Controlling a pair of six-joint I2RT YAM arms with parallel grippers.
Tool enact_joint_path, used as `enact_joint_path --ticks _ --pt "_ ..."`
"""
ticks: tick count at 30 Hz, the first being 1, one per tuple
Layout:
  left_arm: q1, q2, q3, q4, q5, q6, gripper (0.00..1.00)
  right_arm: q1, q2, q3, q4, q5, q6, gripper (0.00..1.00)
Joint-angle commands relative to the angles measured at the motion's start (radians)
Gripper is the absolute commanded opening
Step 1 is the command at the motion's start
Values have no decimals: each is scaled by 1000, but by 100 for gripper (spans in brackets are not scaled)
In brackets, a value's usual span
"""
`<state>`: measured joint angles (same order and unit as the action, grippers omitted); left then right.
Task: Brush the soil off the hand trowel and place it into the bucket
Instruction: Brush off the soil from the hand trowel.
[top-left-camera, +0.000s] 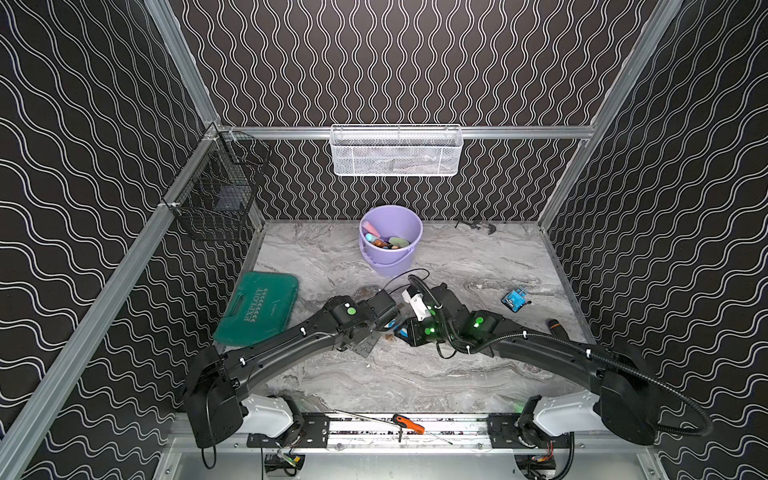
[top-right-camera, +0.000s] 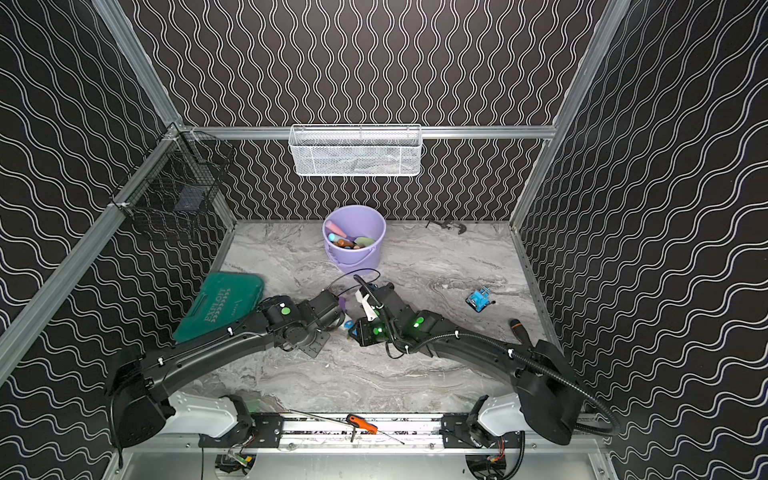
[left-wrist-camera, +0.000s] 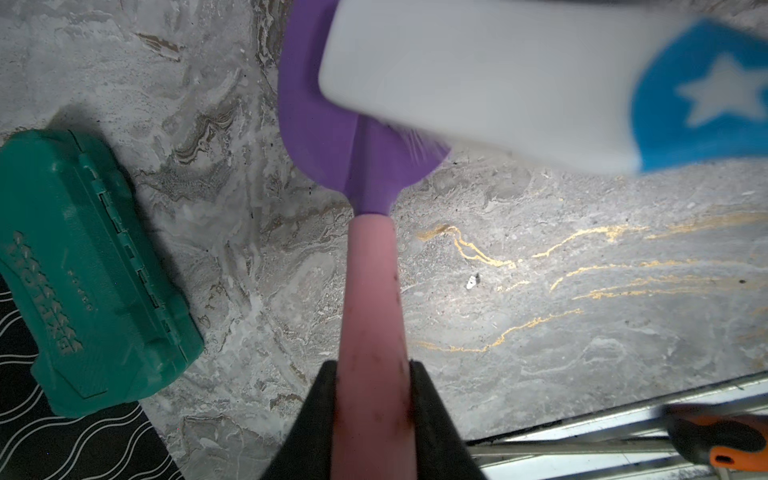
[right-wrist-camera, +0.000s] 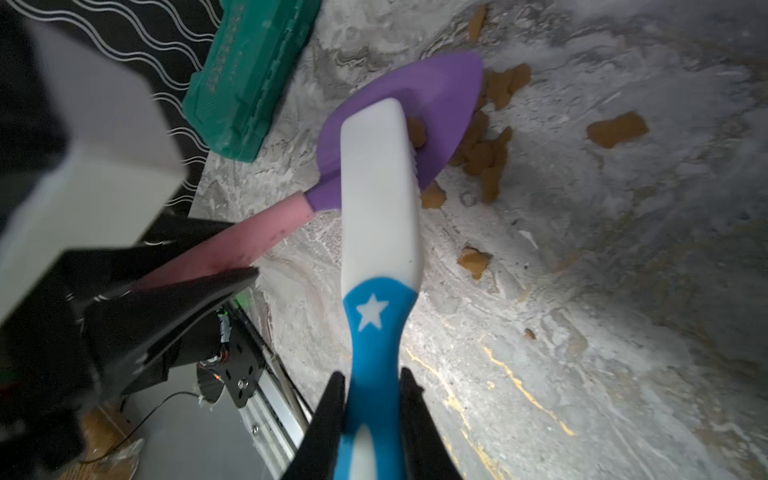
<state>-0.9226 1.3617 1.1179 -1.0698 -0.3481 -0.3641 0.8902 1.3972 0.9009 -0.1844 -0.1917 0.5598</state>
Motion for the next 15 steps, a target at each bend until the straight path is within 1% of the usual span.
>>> enact_joint_path --ticks 1,4,7,11,15 --pt "2 -3 -4 13 -19 -10 0 -33 -11 17 -79 184 -4 0" --pt "2 0 -9 10 -16 -12 0 -39 -67 31 -71 177 -25 0" --pt "2 6 -5 8 -11 -10 0 -22 -91 32 -16 64 -23 0" --pt "2 11 5 13 -4 -9 0 12 -57 18 42 -37 -6 0" --pt "2 8 11 32 35 -6 0 23 -3 -34 121 -91 29 0"
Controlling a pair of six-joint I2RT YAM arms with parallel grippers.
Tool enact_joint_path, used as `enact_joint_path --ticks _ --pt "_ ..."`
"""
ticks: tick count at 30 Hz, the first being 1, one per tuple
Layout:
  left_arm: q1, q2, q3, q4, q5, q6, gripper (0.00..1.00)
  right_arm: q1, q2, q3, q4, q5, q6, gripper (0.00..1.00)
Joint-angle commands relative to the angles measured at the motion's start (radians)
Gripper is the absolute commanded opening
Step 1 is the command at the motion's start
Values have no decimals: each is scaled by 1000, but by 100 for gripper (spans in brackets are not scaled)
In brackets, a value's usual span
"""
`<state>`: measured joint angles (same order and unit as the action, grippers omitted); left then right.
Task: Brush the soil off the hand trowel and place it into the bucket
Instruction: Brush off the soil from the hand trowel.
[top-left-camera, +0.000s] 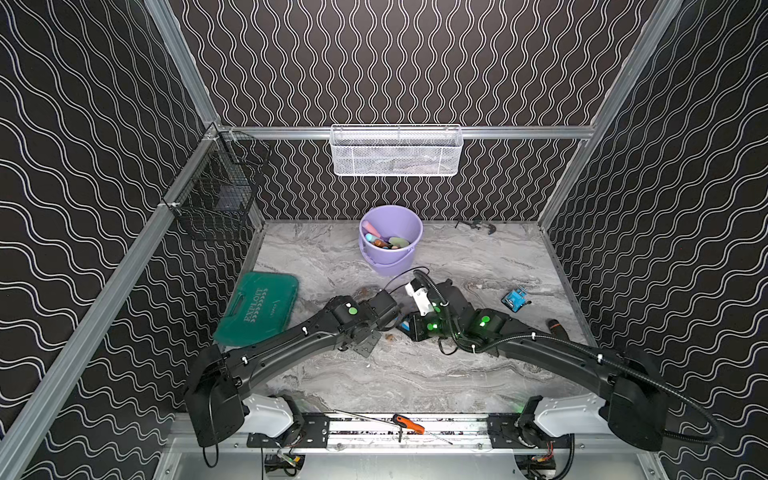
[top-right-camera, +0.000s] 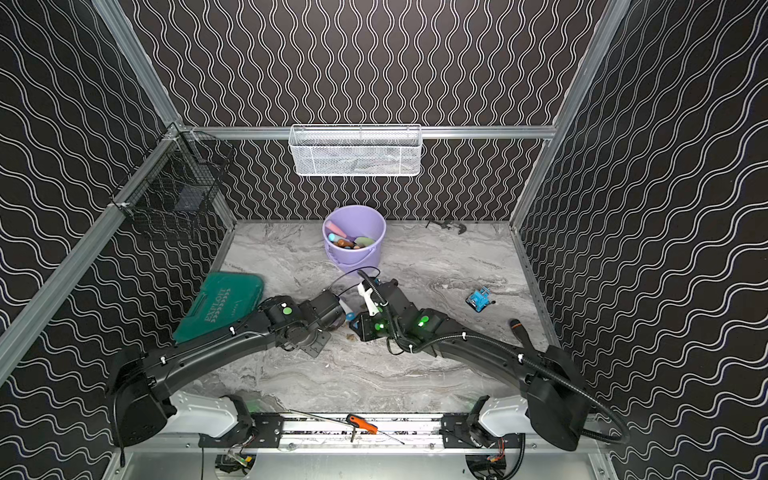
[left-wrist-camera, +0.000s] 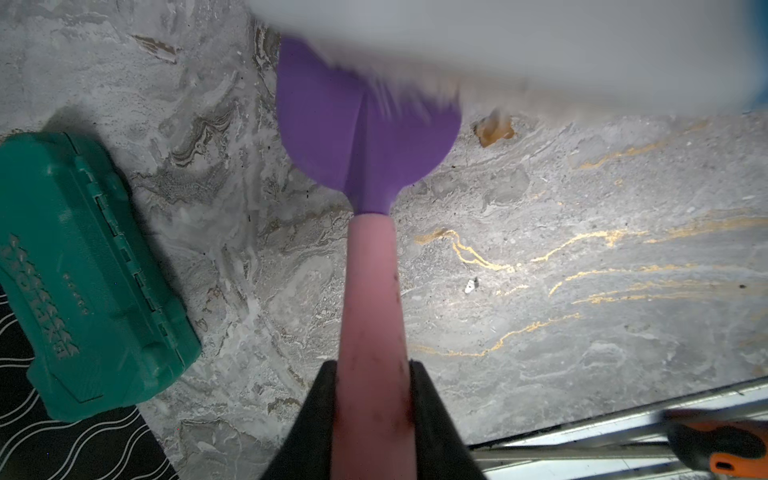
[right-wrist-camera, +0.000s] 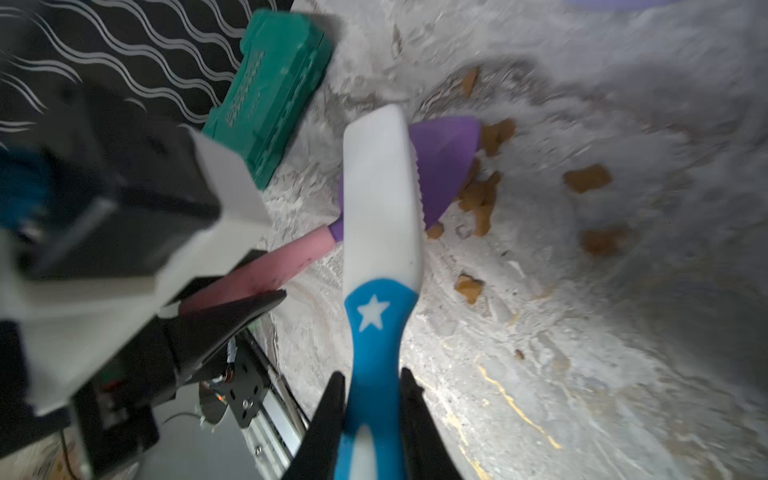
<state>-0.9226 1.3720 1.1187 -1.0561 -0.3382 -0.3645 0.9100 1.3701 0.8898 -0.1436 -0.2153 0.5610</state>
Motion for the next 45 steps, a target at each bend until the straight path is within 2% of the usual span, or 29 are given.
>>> enact_joint_path --ticks 1,5,9,14,16,17,19,22,23,25,27,29,36,38,41,45 --pt "2 -1 11 18 30 -4 0 -2 31 -40 94 -57 40 0" --pt "4 4 11 13 40 5 0 -95 16 -86 95 -65 59 0" --pt "18 -2 0 24 74 21 0 -196 -80 -119 96 -79 56 0" --pt "72 -49 -30 107 254 81 0 -264 -184 -131 11 -61 25 0" --pt "144 -62 -33 133 375 93 0 -300 -254 -175 29 -61 42 0" --pt "195 -67 -35 148 471 101 0 -322 -289 -199 35 -60 56 0" --pt "310 -73 -45 188 722 109 0 -357 -349 -242 57 -66 87 0" --pt "481 -61 -84 289 1137 52 0 -389 -422 -311 120 -101 134 0" --pt "523 -53 -112 354 1276 8 0 -394 -442 -332 149 -117 151 0" --pt "572 -43 -172 474 1429 -100 0 -397 -469 -360 196 -146 178 0" --pt "591 -64 -237 638 1492 -242 0 -399 -486 -363 201 -157 199 0" --pt "605 -97 -327 878 1536 -462 0 -399 -510 -370 207 -159 223 0" --pt "610 -102 -529 1442 1531 -924 0 -401 -592 -448 391 -203 328 0" --pt "610 -75 -599 1707 1511 -1115 0 -401 -580 -442 412 -230 338 0" --pt "610 -1 -649 2036 1499 -1317 0 -401 -548 -438 448 -271 351 0" --pt "610 53 -672 2155 1483 -1381 0 -399 -519 -443 495 -294 377 0"
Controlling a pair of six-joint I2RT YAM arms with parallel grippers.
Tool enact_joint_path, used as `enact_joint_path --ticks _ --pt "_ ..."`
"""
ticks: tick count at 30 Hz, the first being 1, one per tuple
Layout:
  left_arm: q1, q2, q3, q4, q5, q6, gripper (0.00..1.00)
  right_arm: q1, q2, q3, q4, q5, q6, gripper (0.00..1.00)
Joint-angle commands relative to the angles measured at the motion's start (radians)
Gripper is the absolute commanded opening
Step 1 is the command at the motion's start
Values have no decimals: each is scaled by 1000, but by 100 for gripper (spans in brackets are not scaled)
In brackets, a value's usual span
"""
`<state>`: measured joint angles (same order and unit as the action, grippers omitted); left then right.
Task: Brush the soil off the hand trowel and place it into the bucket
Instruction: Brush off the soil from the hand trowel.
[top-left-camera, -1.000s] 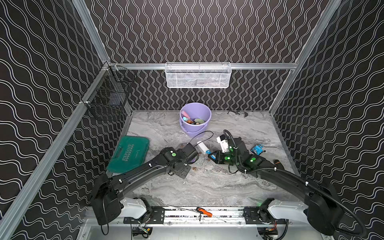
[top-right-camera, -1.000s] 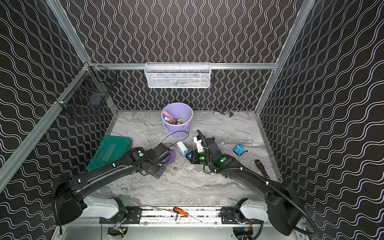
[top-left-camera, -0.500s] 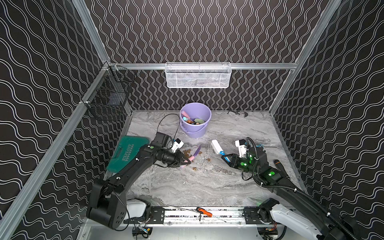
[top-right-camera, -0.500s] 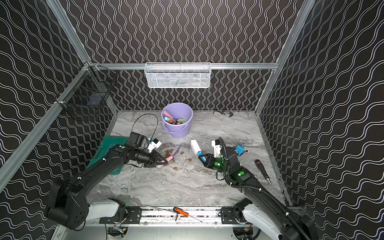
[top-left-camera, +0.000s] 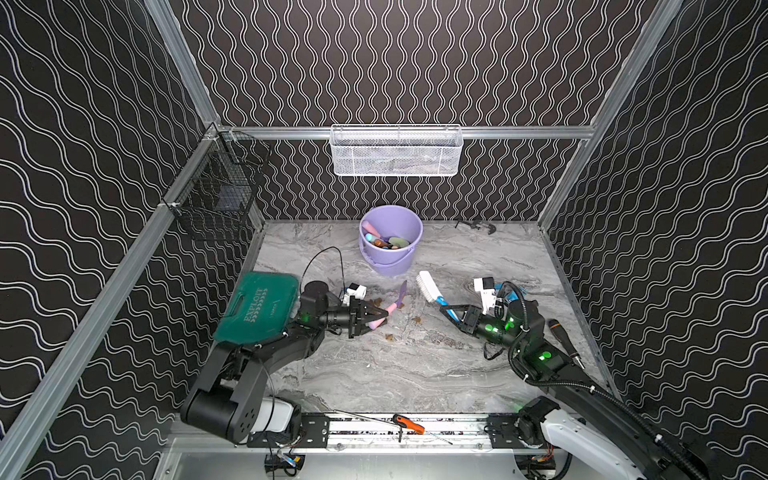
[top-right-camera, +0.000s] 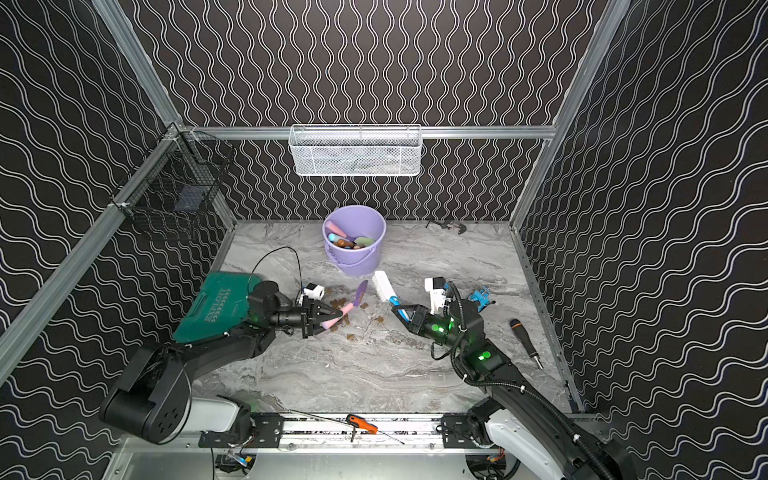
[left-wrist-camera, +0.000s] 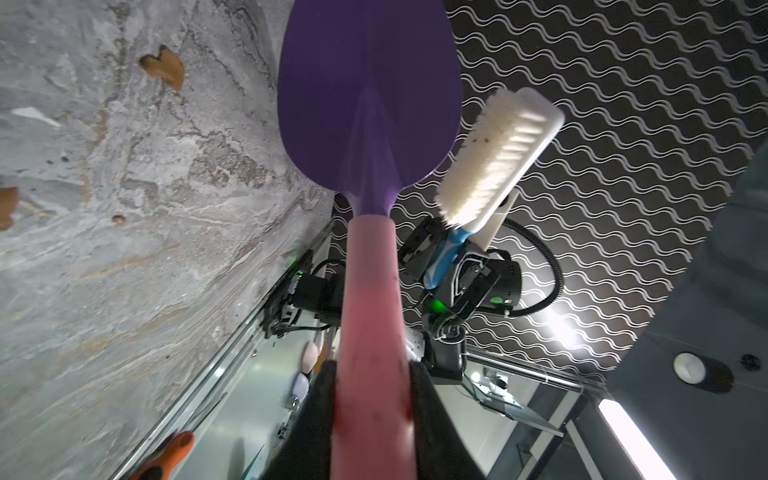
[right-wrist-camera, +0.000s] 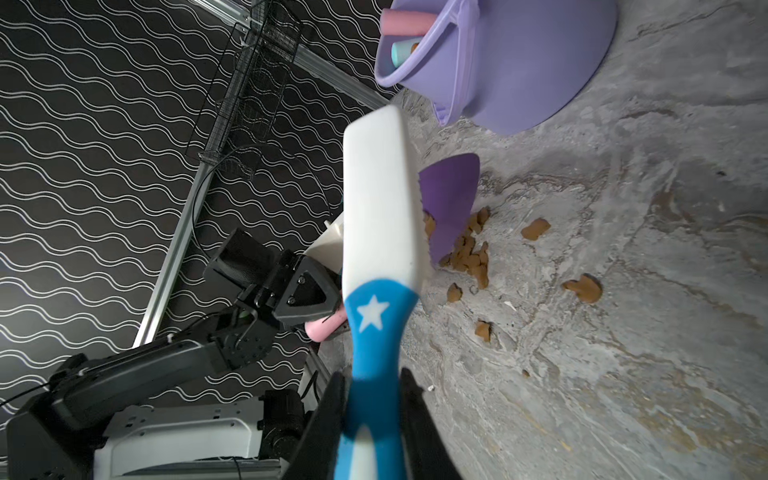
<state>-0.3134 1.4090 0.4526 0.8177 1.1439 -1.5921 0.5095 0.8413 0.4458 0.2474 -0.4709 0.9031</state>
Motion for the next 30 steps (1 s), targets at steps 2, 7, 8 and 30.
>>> enact_joint_path --ticks 2,7,8,30 --pt "1 31 -11 303 -5 -158 0 3 18 -2 112 -43 42 0" --pt "2 54 -8 357 -6 -185 0 6 38 -6 133 -59 48 0" --pt "2 55 -8 353 -6 -184 0 7 47 -5 138 -61 51 0" --pt "17 15 6 212 13 -83 0 60 200 -8 155 -26 -3 0"
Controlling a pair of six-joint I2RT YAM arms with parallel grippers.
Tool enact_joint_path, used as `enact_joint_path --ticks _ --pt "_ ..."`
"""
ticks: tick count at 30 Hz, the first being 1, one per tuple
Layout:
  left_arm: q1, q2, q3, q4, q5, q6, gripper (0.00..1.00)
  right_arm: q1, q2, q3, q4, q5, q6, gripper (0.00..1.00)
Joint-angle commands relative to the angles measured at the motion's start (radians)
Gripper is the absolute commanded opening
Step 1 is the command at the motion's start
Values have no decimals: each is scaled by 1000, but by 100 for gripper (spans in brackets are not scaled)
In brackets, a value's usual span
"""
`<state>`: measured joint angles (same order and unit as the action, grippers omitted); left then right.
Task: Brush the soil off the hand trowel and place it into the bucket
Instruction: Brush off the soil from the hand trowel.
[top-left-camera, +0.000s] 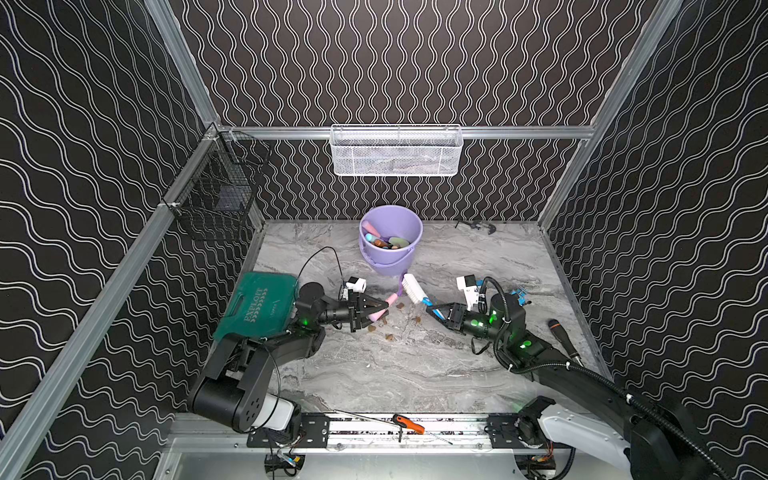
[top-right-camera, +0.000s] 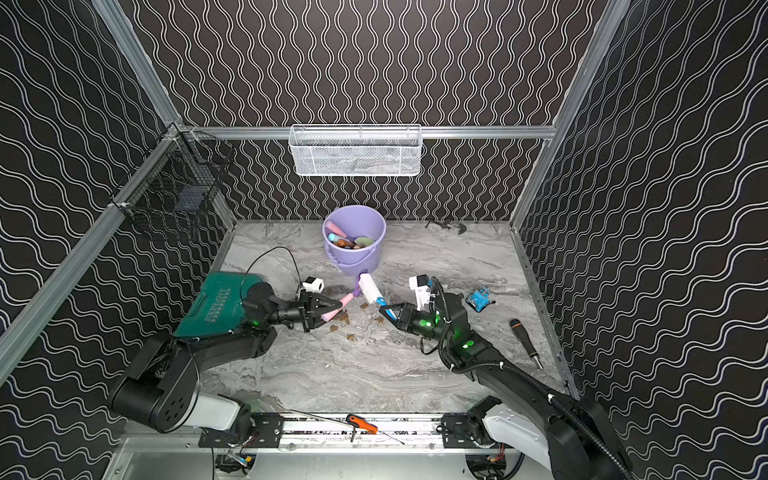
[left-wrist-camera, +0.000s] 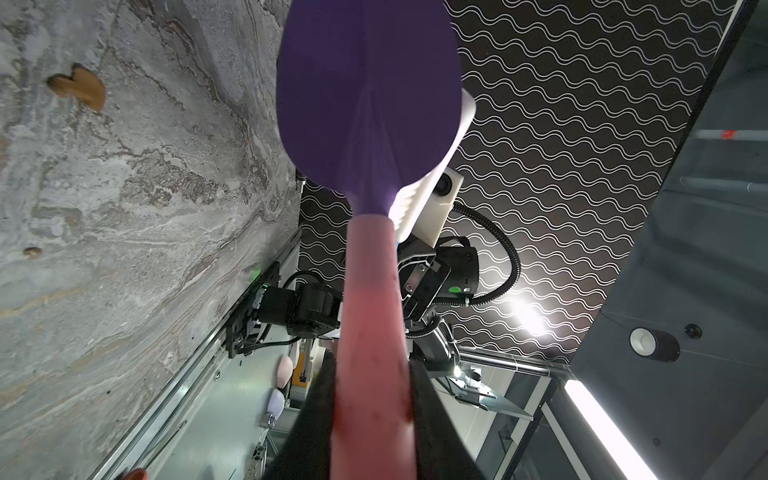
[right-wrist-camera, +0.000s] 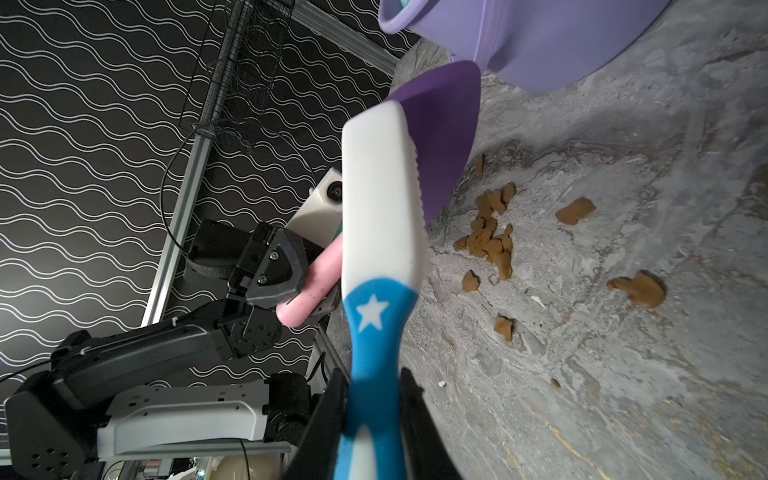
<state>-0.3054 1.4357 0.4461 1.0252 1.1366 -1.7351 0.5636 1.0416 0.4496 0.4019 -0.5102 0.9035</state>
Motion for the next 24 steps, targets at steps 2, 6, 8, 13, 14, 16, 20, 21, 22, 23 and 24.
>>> enact_joint_path --ticks 2,6,8,13,14,16,20,21,22,23,24 --pt "16 -21 19 -38 22 89 0 5 5 -16 -34 25 -18 0" --pt "24 -27 40 -65 32 105 0 7 25 -26 -48 39 -30 0" --pt "26 -26 43 -77 32 111 0 7 36 -28 -34 41 -29 0" --pt "28 -99 122 -625 10 463 0 1 22 0 -48 64 -46 0" --pt "28 -128 202 -970 -40 713 0 1 7 8 -61 75 -53 0" --pt "0 -122 455 -1649 -356 1245 0 1 -38 35 -113 107 -80 0" --pt "-52 -122 585 -1905 -742 1460 0 2 -103 125 -260 166 -159 0" --pt "-75 -122 596 -1935 -822 1483 0 3 -106 144 -281 166 -169 0" --pt "-109 -124 611 -1965 -909 1489 0 2 -102 161 -300 158 -177 0" --pt "-142 -122 628 -1989 -984 1483 0 2 -101 177 -314 153 -178 0" --pt "-183 -125 644 -1997 -1041 1488 0 7 -94 185 -312 138 -178 0"
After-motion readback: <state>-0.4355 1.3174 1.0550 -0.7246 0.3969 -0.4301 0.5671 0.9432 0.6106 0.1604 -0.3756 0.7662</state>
